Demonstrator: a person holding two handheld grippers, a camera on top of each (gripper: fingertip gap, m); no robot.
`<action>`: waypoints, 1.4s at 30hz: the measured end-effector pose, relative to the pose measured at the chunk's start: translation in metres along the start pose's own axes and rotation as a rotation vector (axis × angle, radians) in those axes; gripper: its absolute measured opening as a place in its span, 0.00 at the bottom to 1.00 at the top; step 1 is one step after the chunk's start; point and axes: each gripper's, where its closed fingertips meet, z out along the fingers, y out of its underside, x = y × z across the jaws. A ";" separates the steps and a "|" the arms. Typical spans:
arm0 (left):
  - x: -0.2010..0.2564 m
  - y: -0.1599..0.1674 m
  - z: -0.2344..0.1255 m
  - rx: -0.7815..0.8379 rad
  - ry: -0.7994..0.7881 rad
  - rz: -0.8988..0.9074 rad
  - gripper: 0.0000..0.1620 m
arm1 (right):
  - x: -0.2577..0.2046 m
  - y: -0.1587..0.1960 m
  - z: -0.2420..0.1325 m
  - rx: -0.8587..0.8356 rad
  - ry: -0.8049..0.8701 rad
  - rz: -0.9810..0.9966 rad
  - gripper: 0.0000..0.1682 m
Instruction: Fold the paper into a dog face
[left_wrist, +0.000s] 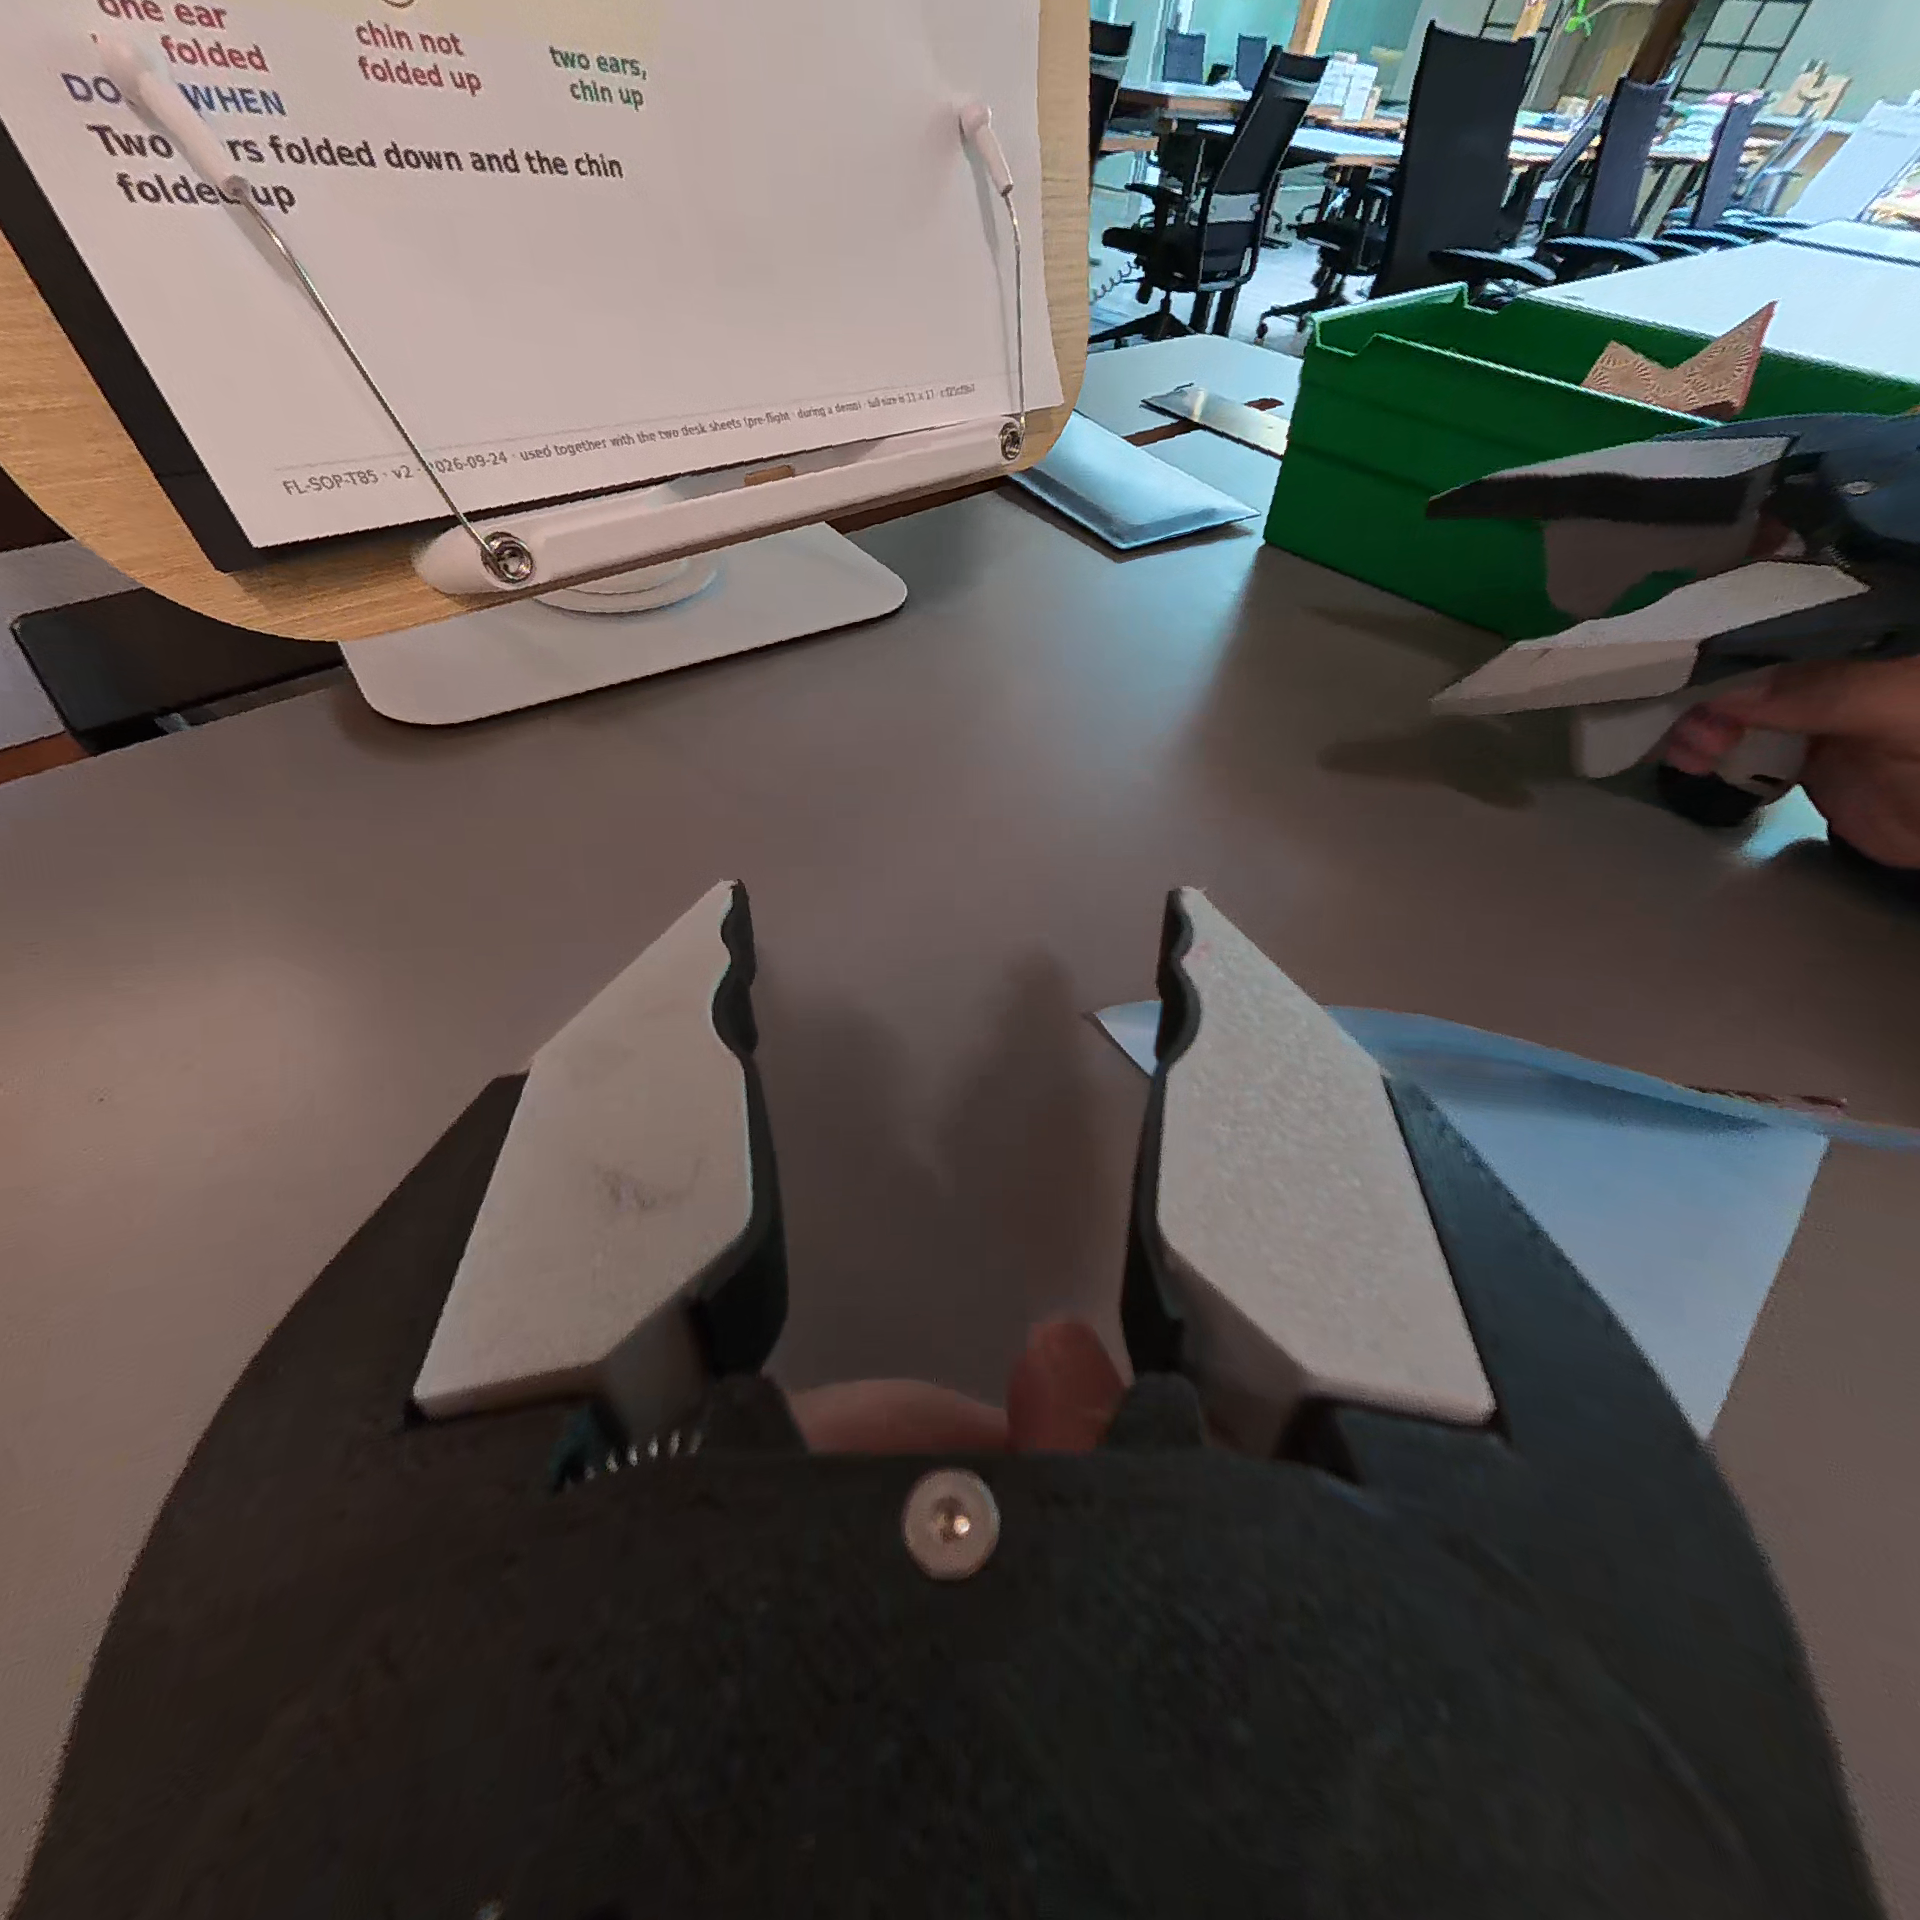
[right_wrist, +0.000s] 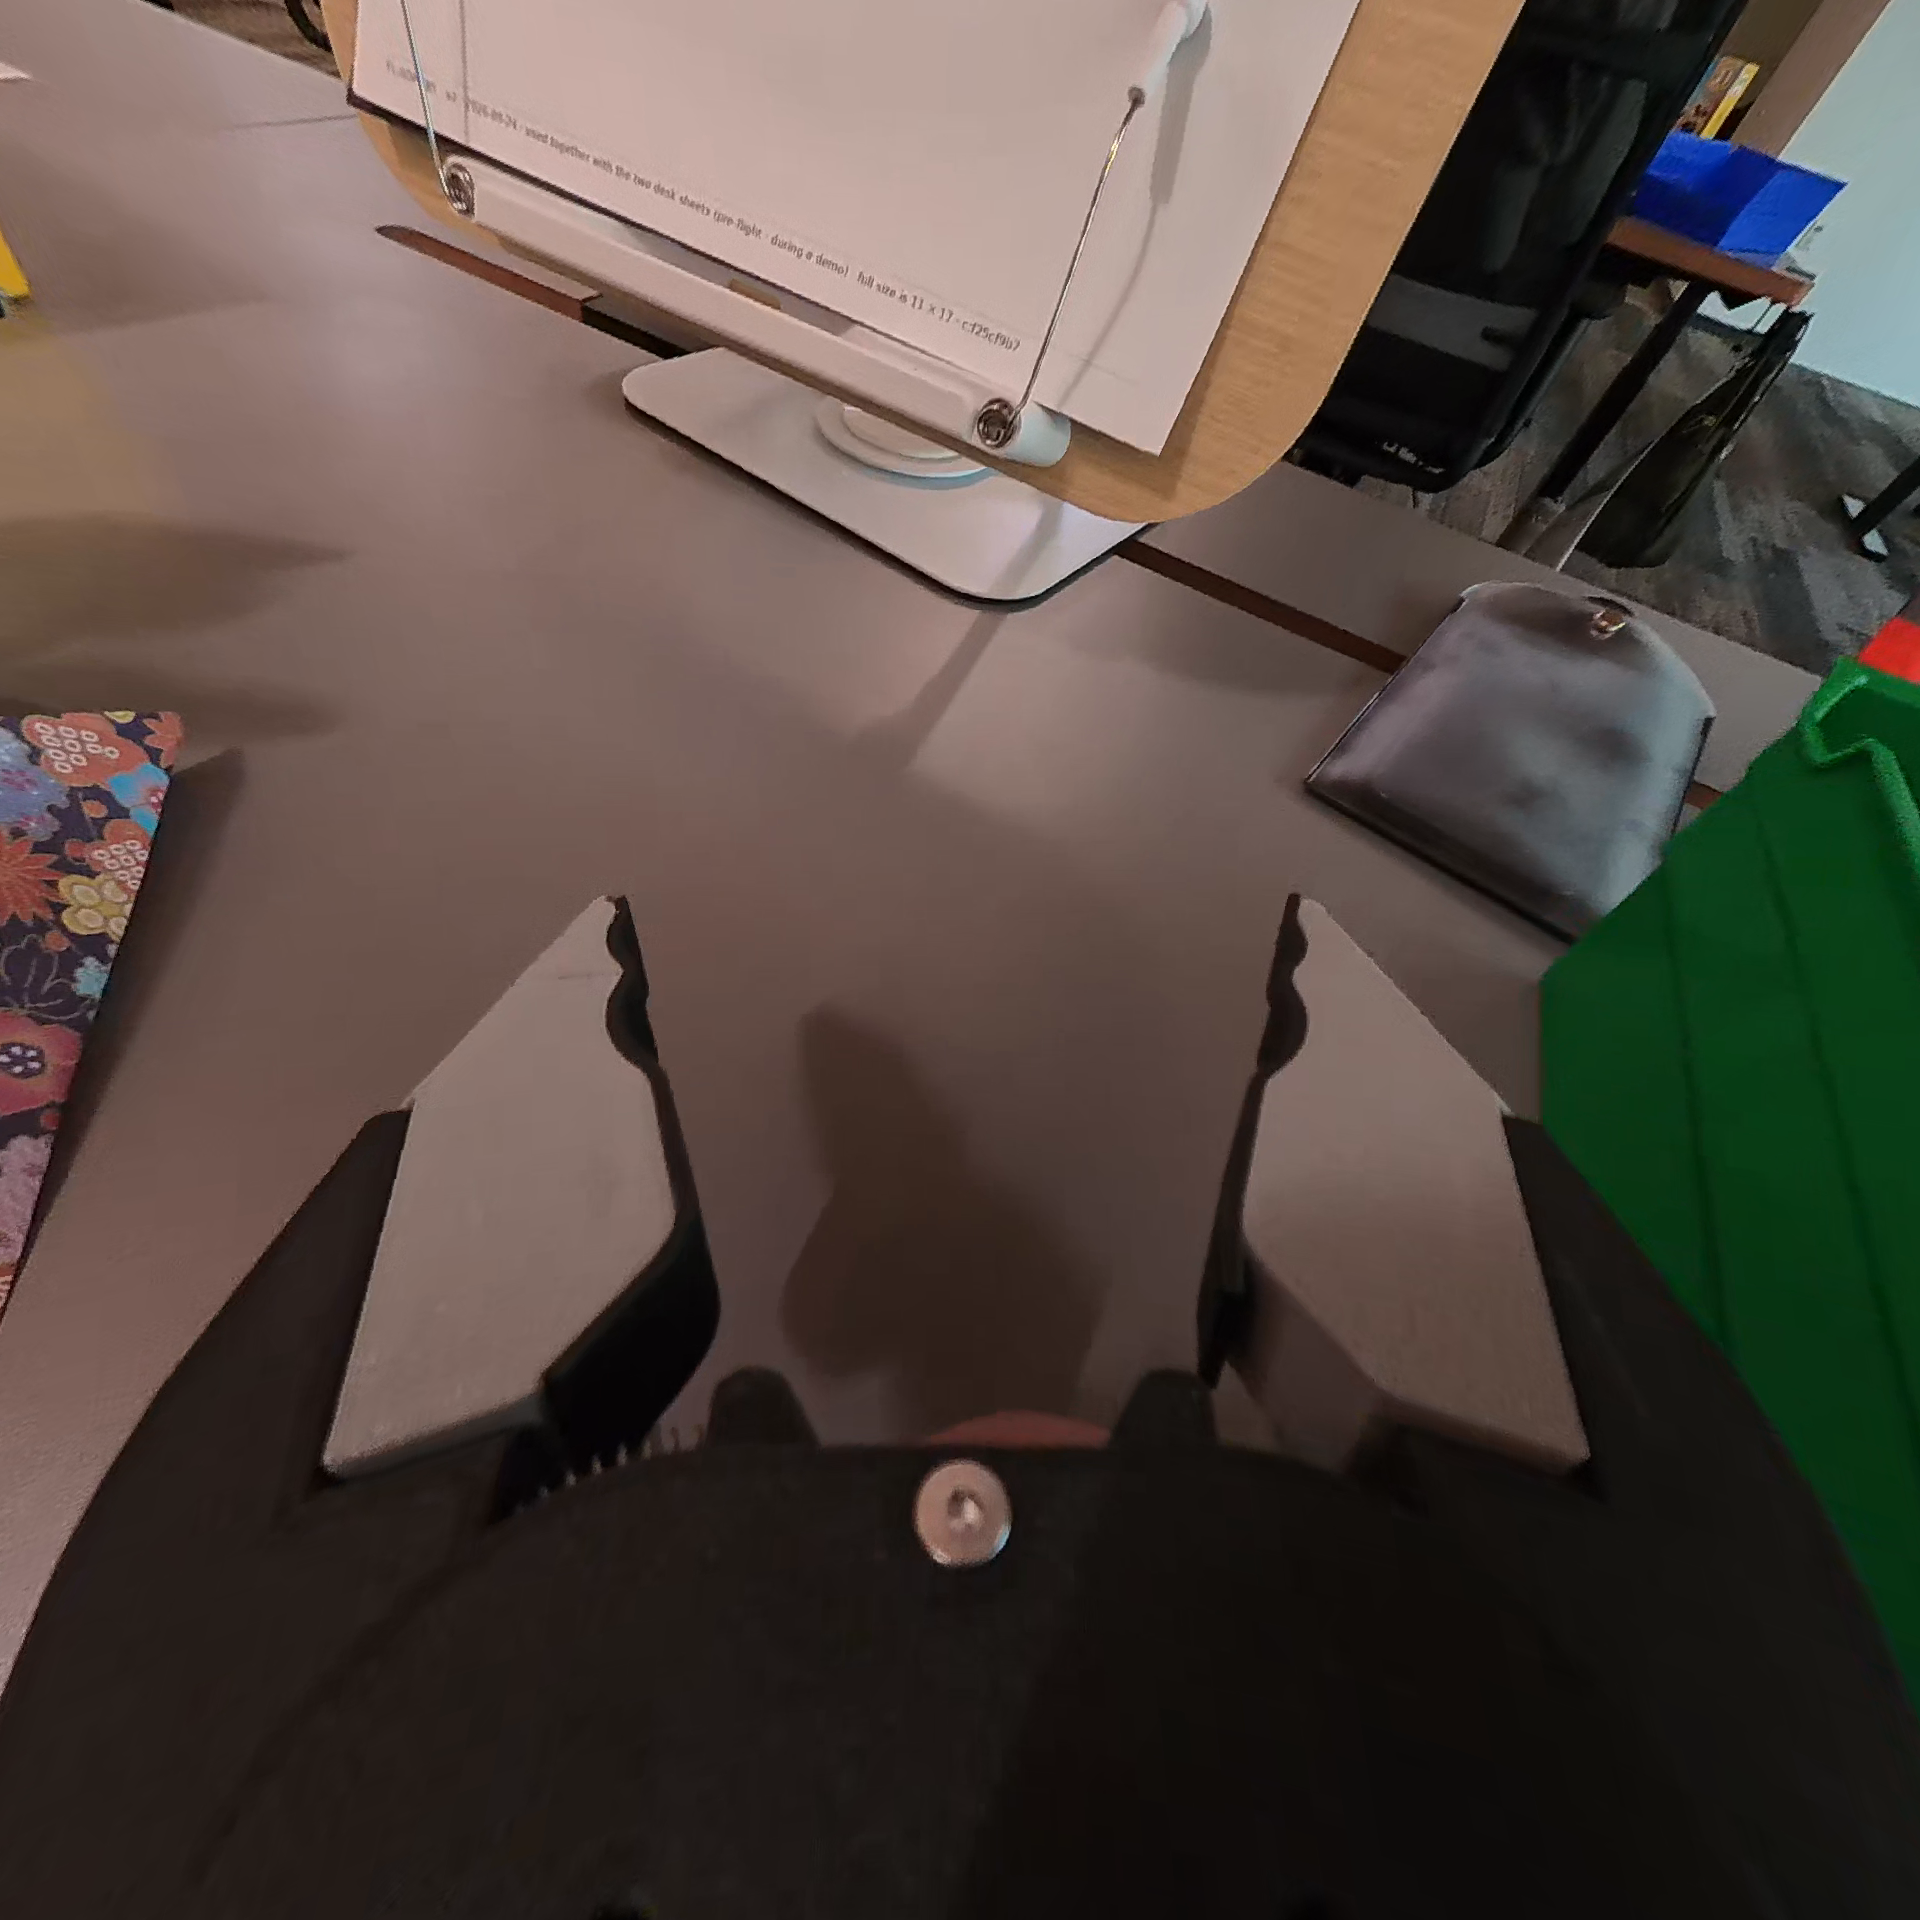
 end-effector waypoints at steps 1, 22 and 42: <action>0.001 0.000 0.000 0.003 -0.005 0.012 0.46 | -0.001 0.002 0.001 -0.013 -0.007 -0.004 0.69; 0.006 0.005 0.005 -0.036 -0.022 0.075 0.44 | -0.006 0.037 0.009 -0.238 -0.057 -0.003 0.74; 0.012 0.010 0.008 -0.069 -0.008 0.118 0.44 | -0.010 0.042 0.012 -0.274 -0.075 -0.015 0.73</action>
